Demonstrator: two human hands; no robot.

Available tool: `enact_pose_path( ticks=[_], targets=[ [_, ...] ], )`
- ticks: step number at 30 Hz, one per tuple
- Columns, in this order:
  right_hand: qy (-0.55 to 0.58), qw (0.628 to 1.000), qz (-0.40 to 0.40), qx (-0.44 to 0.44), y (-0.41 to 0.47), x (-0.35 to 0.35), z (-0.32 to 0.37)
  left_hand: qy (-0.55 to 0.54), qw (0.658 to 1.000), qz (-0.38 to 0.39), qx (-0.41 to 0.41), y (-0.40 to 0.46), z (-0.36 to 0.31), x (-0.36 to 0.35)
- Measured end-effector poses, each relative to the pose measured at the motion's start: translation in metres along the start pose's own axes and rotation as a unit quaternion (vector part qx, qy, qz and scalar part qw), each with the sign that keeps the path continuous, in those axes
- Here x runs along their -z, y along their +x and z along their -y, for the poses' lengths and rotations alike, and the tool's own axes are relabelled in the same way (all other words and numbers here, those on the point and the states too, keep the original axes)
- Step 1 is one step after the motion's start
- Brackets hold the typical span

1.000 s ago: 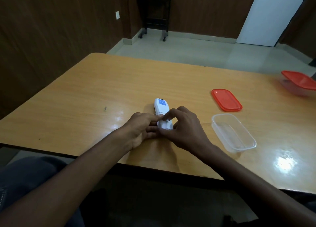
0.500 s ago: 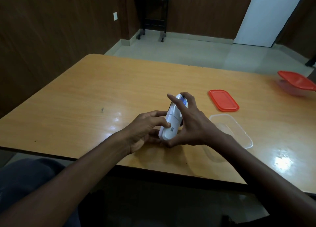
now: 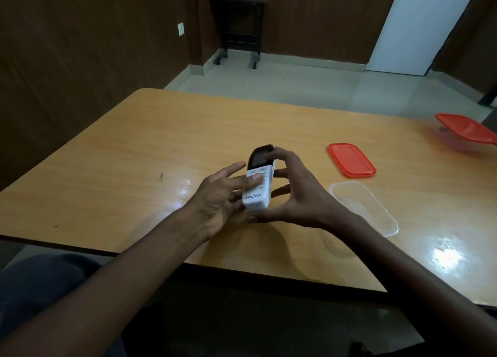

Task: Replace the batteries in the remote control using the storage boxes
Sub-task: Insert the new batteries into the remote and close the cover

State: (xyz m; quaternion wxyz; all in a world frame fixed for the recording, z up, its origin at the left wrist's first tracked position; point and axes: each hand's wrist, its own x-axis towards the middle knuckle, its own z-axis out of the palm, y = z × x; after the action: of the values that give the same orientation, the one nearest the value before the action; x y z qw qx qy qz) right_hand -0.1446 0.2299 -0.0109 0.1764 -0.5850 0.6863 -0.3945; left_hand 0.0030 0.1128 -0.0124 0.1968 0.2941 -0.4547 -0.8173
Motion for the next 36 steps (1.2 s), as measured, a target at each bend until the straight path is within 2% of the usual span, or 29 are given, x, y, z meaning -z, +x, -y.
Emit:
enact_pose_path(
  ticks=[4,7,12,18,23,28,32,34,36],
  targets=[
    [0.111,0.991,0.044,-0.053,0.000,-0.003,-0.003,-0.013,0.999,-0.018,-0.025,0.001,-0.002,0.004],
    [0.142,0.987,0.017,-0.078,0.000,-0.003,-0.001,-0.030,0.999,-0.014,-0.028,0.003,-0.001,0.005],
    [0.067,0.995,-0.061,-0.052,-0.002,-0.010,0.001,-0.022,0.999,-0.020,-0.034,0.003,0.001,0.003],
    [0.018,0.995,-0.089,-0.038,-0.007,-0.015,0.003,0.000,0.998,-0.047,-0.044,0.003,0.006,0.001],
    [0.037,0.990,-0.113,-0.079,-0.007,-0.020,0.008,0.007,0.997,-0.066,-0.049,0.005,0.006,0.001],
    [-0.005,0.982,-0.140,-0.128,-0.008,-0.024,0.013,-0.002,0.996,-0.077,-0.042,0.004,0.008,-0.003],
    [-0.081,0.972,-0.168,-0.145,-0.011,-0.024,0.017,-0.008,0.996,-0.072,-0.042,0.003,0.009,-0.009],
    [-0.101,0.966,-0.183,-0.151,-0.011,-0.021,0.018,0.012,0.997,-0.066,-0.044,0.005,0.010,-0.011],
    [-0.118,0.961,-0.195,-0.159,-0.011,-0.015,0.017,0.079,0.992,-0.071,-0.064,0.010,0.013,-0.010]
  ],
)
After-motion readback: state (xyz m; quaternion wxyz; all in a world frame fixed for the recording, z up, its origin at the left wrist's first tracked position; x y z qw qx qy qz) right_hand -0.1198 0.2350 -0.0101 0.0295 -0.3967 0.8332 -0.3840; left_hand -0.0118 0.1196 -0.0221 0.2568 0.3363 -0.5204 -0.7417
